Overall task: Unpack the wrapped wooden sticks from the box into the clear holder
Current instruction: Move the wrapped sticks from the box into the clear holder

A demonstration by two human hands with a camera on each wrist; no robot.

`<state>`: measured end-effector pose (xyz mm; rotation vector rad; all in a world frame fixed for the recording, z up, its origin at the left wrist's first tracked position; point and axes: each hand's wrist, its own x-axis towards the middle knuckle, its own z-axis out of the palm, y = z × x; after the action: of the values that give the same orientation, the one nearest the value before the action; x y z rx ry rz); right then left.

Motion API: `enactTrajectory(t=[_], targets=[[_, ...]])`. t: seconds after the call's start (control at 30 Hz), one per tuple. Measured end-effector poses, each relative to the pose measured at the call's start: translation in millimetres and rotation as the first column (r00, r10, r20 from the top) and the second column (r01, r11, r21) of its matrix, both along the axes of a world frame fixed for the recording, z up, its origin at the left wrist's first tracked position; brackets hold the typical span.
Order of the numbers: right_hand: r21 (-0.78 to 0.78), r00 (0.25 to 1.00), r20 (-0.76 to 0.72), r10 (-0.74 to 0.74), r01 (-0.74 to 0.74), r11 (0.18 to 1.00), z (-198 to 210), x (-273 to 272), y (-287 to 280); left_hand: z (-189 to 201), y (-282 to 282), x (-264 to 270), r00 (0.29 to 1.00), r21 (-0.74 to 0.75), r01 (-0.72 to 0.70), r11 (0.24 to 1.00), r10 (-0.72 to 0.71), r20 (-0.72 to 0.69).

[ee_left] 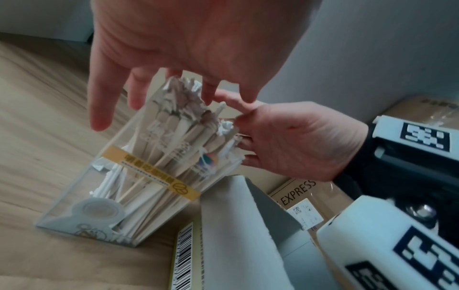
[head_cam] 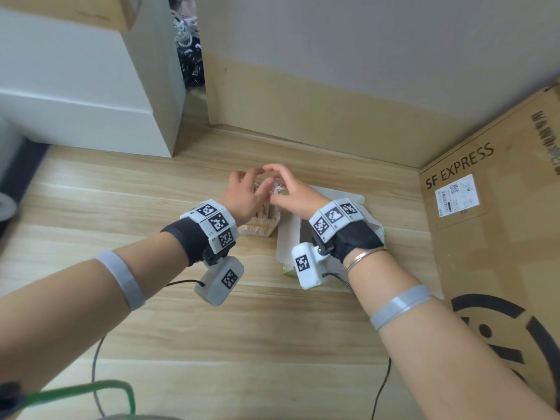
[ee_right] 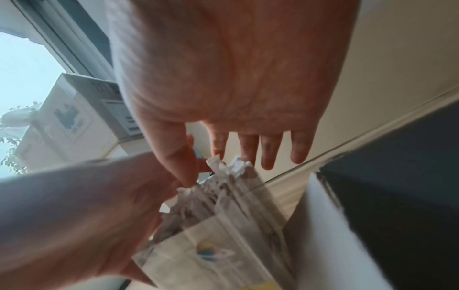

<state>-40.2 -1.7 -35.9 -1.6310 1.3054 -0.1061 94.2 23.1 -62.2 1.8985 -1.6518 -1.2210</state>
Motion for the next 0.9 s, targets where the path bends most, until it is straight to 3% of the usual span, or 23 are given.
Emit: enactTrajectory(t=[0.13,0.23,0.5,0.67,0.9], targets=[[0.031,0.988,-0.109,0.112,-0.109,0.994,1.5,-6.4,2.2,-8.3,3.4,-1.1,0.982,0.007,0.082,0.997,-0.082,0.172],[0.058,0.966,-0.186,0.178,-0.170,0.984,-3.5,-11.5,2.1,-9.9,5.9,-4.0,0.974,0.002,0.072,0.997,-0.070,0.214],[-0.074,0.895,-0.386,0.222,-0.269,0.960,-17.1,-6.2,1.8,-0.7,-0.1,-2.2,0.992,0.093,0.067,0.993,-0.077,0.101],[-0.160,0.916,-0.368,0.156,-0.228,0.960,-18.5,-5.4,0.2,4.5,2.3,5.5,0.964,0.142,0.200,0.969,-0.221,0.147],[-0.192,0.928,-0.353,0.121,-0.199,0.961,-4.2,1.5,-18.8,18.8,-15.8,12.3,0.962,0.011,0.190,0.982,-0.188,0.196]])
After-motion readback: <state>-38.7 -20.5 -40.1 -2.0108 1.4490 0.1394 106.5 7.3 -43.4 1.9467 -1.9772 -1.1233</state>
